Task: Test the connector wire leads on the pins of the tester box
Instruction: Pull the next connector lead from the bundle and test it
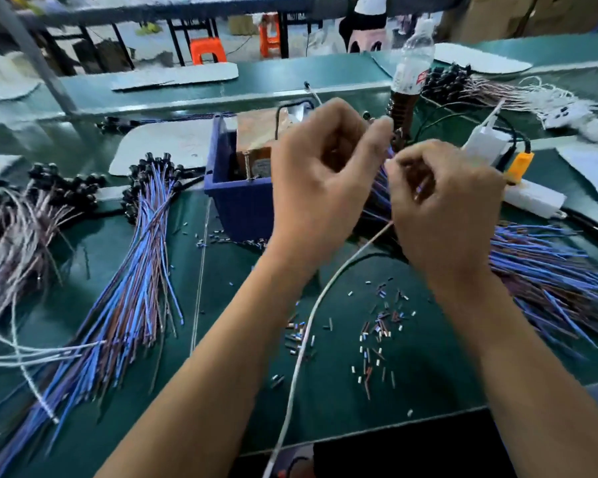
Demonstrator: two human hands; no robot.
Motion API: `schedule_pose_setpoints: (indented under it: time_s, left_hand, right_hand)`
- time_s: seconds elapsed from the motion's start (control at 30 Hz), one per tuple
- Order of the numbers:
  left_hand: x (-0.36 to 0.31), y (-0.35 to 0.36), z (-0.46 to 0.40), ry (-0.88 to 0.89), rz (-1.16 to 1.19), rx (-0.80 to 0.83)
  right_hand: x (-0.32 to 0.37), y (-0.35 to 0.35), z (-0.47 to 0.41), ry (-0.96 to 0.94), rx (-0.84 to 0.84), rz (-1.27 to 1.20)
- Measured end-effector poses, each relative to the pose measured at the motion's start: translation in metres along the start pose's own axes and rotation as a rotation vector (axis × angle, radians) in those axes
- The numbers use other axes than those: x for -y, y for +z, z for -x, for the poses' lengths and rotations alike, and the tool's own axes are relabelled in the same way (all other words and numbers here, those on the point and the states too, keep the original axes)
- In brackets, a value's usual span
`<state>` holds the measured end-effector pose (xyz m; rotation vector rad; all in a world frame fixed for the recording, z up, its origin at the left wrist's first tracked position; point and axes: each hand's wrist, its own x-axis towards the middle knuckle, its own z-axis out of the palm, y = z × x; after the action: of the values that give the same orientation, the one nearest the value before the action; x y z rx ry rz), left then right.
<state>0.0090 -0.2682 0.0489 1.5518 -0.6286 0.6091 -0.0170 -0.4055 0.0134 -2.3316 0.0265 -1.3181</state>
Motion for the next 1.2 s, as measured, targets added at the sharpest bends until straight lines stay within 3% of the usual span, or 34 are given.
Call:
schedule_pose_setpoints:
  time_s: [0.07, 0.13, 0.23, 0.27, 0.33, 0.4, 0.43, 0.67, 0.8, 0.97, 1.03, 1.2]
  left_hand:
    - [0.008, -0.033, 0.0, 0.122, -0.032, -0.273]
    - [0.028, -0.072, -0.003, 0.166, -0.259, -0.54]
    - [0.071, -0.134, -0.004, -0.018, -0.705, -0.712]
    - [0.087, -0.152, 0.0, -0.145, -0.907, -0.656]
    - [0.112, -0.18, 0.007, -0.398, -1.255, -0.396]
    - [0.125, -0.192, 0.01, -0.575, -1.38, -0.16]
    - [0.129, -0.196, 0.009, -0.641, -1.385, -0.116]
    - [0.135, -0.201, 0.008, -0.631, -1.337, -0.171]
    - [0.124, -0.194, 0.006, -0.565, -0.918, -0.43]
    - [0.11, -0.187, -0.008, -0.832, 0.288, -0.498]
    - [0.105, -0.188, -0.009, -0.844, 0.643, -0.509]
    - [0.099, -0.194, -0.006, -0.662, 1.042, -0.597]
  right_hand:
    - [0.042, 0.014, 0.01, -0.147, 0.055, -0.158]
    - [0.077, 0.033, 0.022, -0.261, 0.247, -0.296]
    - [0.114, 0.075, 0.034, -0.353, 0.693, -0.15]
    - [0.126, 0.091, 0.039, -0.371, 0.823, -0.085]
    - [0.146, 0.118, 0.047, -0.354, 1.016, -0.056]
    - [0.158, 0.135, 0.055, -0.278, 1.129, -0.068]
    - [0.162, 0.141, 0.058, -0.26, 1.15, -0.063]
    - [0.156, 0.153, 0.06, -0.234, 1.152, -0.056]
    - [0.153, 0.149, 0.058, -0.07, 1.159, -0.208]
    - [0.16, 0.149, 0.059, 0.247, 0.869, -0.593]
    - [0.168, 0.151, 0.06, 0.427, 0.86, -0.757]
    - [0.176, 0.153, 0.064, 0.66, 0.956, -1.039]
